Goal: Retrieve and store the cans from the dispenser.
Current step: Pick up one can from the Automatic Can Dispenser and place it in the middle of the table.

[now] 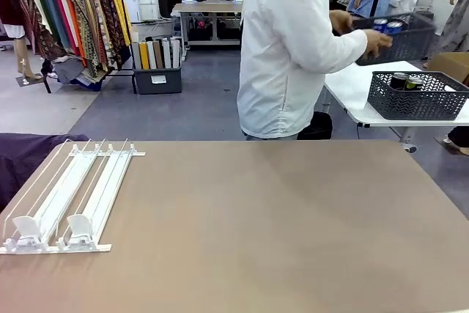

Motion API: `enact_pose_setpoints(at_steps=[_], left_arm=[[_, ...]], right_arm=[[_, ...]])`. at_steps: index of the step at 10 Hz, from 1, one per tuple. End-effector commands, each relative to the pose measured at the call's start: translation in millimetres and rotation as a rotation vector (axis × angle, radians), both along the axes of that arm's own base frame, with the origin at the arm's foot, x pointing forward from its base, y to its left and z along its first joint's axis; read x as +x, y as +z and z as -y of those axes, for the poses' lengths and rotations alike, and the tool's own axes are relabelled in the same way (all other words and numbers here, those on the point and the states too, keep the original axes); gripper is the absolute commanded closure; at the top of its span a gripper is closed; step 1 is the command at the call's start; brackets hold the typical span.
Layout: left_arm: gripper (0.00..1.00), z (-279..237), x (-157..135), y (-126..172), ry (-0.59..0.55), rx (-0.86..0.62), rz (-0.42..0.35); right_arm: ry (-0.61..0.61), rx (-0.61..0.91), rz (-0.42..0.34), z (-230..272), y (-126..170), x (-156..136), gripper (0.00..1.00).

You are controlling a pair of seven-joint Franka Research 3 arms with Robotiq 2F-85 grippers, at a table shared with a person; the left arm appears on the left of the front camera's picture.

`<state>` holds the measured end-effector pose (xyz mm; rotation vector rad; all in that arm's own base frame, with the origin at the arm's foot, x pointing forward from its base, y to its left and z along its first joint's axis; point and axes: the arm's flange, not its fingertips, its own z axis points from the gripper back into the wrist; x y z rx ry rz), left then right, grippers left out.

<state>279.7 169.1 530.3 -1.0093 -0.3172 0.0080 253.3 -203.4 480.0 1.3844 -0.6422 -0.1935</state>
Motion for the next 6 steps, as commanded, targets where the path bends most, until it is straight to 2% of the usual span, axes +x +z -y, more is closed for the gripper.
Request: enact_pose_setpoints(at_steps=[1,6], left_arm=[[0.0,0.2,-1.5,1.8,-0.001,-0.017,0.009],[0.0,0.2,-1.5,1.8,-0.001,-0.017,0.009]], right_arm=[[-0.004,0.004,0.032,-0.2,1.9,1.9,0.0],[-0.004,0.004,0.032,-0.2,1.9,1.9,0.0]])
